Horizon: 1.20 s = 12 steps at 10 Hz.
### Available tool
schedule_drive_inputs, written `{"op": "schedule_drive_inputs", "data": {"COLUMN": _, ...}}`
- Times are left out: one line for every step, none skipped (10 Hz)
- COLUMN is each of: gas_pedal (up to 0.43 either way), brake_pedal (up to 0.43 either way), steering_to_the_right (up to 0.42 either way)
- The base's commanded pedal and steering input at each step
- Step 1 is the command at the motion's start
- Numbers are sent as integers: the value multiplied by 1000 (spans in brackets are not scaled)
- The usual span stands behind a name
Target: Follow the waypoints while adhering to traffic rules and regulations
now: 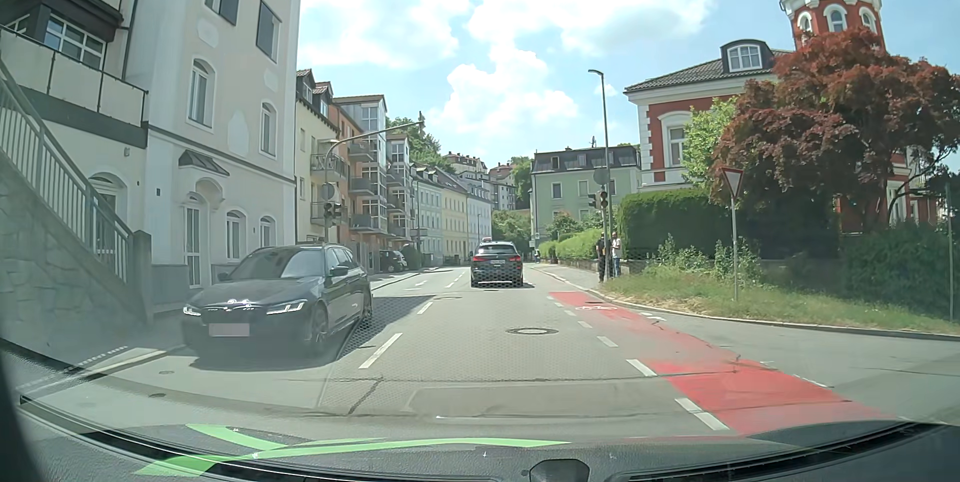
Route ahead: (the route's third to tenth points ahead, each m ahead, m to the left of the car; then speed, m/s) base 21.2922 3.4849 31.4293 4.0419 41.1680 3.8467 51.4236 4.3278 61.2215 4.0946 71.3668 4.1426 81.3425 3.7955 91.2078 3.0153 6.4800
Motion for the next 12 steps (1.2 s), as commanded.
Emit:
{"op": "schedule_drive_inputs", "data": {"gas_pedal": 228, "brake_pedal": 0, "steering_to_the_right": -38}}
{"op": "schedule_drive_inputs", "data": {"gas_pedal": 240, "brake_pedal": 0, "steering_to_the_right": -36}}
{"op": "schedule_drive_inputs", "data": {"gas_pedal": 240, "brake_pedal": 0, "steering_to_the_right": -33}}
{"op": "schedule_drive_inputs", "data": {"gas_pedal": 240, "brake_pedal": 0, "steering_to_the_right": -30}}
{"op": "schedule_drive_inputs", "data": {"gas_pedal": 240, "brake_pedal": 0, "steering_to_the_right": -26}}
{"op": "schedule_drive_inputs", "data": {"gas_pedal": 240, "brake_pedal": 0, "steering_to_the_right": -22}}
{"op": "schedule_drive_inputs", "data": {"gas_pedal": 240, "brake_pedal": 0, "steering_to_the_right": -16}}
{"op": "schedule_drive_inputs", "data": {"gas_pedal": 240, "brake_pedal": 0, "steering_to_the_right": -10}}
{"op": "schedule_drive_inputs", "data": {"gas_pedal": 240, "brake_pedal": 0, "steering_to_the_right": -8}}
{"op": "schedule_drive_inputs", "data": {"gas_pedal": 240, "brake_pedal": 0, "steering_to_the_right": -7}}
{"op": "schedule_drive_inputs", "data": {"gas_pedal": 240, "brake_pedal": 0, "steering_to_the_right": -7}}
{"op": "schedule_drive_inputs", "data": {"gas_pedal": 240, "brake_pedal": 0, "steering_to_the_right": -7}}
